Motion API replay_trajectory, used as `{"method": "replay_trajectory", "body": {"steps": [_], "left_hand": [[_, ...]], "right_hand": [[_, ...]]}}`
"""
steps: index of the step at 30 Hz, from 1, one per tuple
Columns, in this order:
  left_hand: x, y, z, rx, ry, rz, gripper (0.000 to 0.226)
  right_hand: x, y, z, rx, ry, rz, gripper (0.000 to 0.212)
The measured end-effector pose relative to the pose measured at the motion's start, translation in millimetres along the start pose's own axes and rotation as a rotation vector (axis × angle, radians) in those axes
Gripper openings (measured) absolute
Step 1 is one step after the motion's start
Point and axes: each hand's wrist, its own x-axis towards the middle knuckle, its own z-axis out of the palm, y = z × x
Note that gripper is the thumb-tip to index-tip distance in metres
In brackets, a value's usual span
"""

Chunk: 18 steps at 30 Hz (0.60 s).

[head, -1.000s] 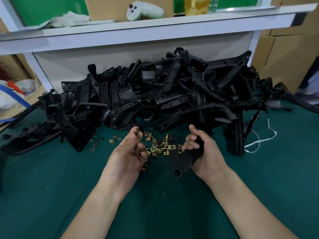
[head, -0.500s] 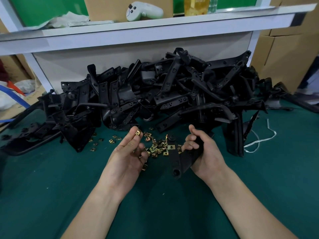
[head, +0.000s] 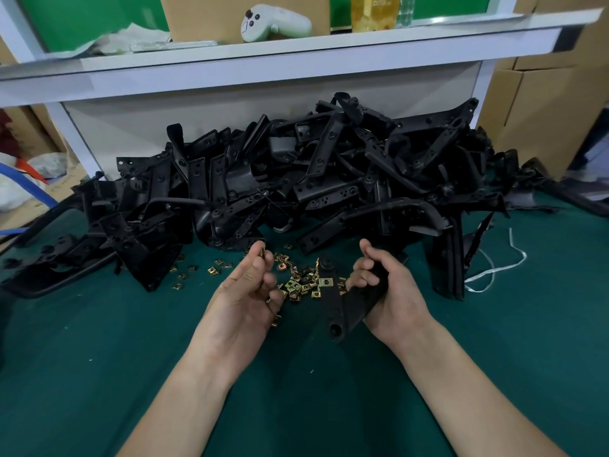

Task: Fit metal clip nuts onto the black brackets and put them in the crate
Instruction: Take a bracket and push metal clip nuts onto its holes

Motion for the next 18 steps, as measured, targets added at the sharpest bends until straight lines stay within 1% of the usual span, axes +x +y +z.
{"method": "replay_trajectory", "body": {"steps": [3,5,11,18], "left_hand": [[-0.2,0.8,-0.4,-0.012,-0.044,-0.011,0.021],[-0.1,1.2,-0.7,-0.031,-0.053,-0.018,0.019],[1.2,2.5,-3.5,-0.109,-0.064,-0.041,0.02],[-1.9,5.1,-5.9,-0.234,-0.162,-0.14,0.026]], "right_hand": [[0.3,0.0,0.0,0.022,-0.005,0.004,0.018],[0.5,0.0,-0.3,0.021,-0.006,0.003,0.017],[0.8,0.3,-1.1,0.005,-0.002,-0.002,0.016],[-0.7,0.1,0.4,0.023,-0.003,0.002,0.015]]}}
